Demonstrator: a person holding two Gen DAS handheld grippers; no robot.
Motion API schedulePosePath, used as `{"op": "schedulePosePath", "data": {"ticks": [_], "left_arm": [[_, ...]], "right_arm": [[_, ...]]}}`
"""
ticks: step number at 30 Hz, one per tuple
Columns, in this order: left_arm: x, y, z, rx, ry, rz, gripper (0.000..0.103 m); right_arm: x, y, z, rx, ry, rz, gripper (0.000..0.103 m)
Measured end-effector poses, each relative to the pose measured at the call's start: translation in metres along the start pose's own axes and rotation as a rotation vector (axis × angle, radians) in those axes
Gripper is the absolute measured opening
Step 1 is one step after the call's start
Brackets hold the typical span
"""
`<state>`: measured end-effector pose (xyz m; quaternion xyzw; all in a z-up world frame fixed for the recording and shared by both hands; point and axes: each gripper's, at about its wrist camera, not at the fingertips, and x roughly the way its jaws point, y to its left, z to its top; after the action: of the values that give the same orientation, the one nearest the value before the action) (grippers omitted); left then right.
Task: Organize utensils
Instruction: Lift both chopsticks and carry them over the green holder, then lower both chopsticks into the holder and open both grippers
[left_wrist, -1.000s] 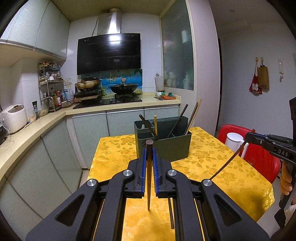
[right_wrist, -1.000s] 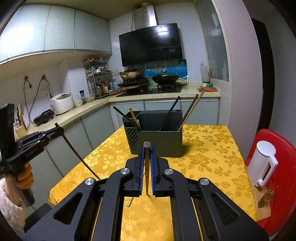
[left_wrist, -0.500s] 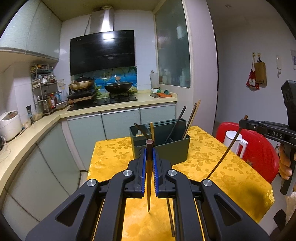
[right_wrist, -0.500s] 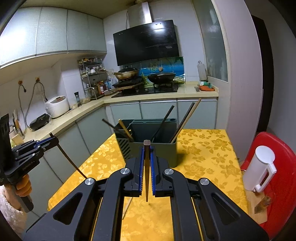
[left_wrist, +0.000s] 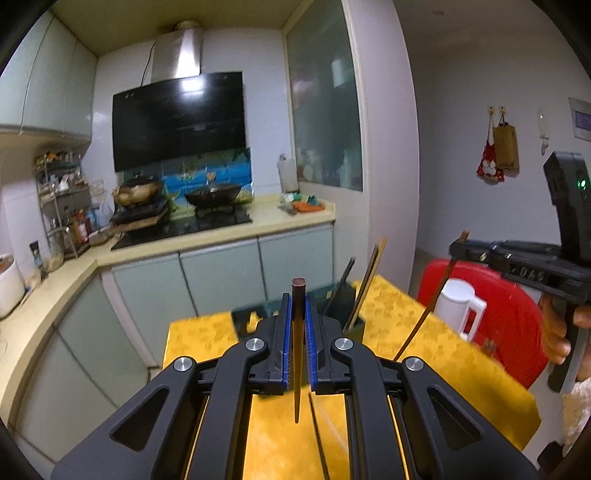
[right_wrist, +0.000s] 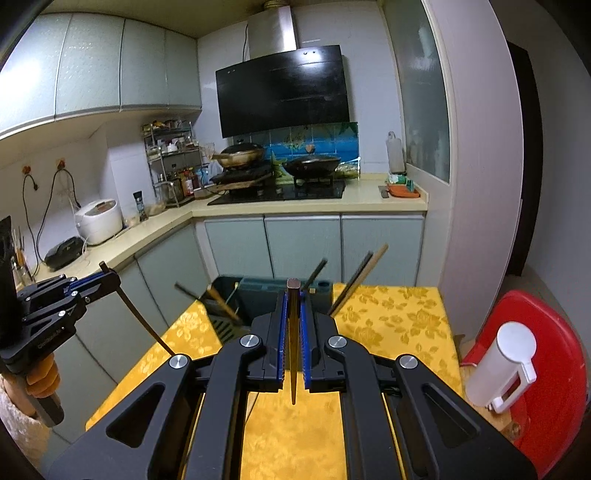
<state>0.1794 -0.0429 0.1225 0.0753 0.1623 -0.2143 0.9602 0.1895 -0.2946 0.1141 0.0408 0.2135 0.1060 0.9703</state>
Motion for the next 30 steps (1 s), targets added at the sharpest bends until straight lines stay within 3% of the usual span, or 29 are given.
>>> {"op": "schedulePosePath", "data": {"ticks": [10, 15, 30], "left_arm": [[0.053, 0.001, 0.069, -0.032, -0.050, 0.012, 0.006], [0.088, 0.005, 0.085, -0.065, -0.044, 0.031, 0.006], [0.153, 0.010, 0.037, -0.067, 0.113, 0.045, 0.007]], "right_arm": [[0.032, -0.014, 0.052, 0.015, -0.049, -0.019, 0.007], [0.052, -0.023, 0.068, 0.034, -0.060, -0.035, 0.007], [0.131, -0.007, 0.046, -0.020, 0.126, -0.037, 0.007]]}}
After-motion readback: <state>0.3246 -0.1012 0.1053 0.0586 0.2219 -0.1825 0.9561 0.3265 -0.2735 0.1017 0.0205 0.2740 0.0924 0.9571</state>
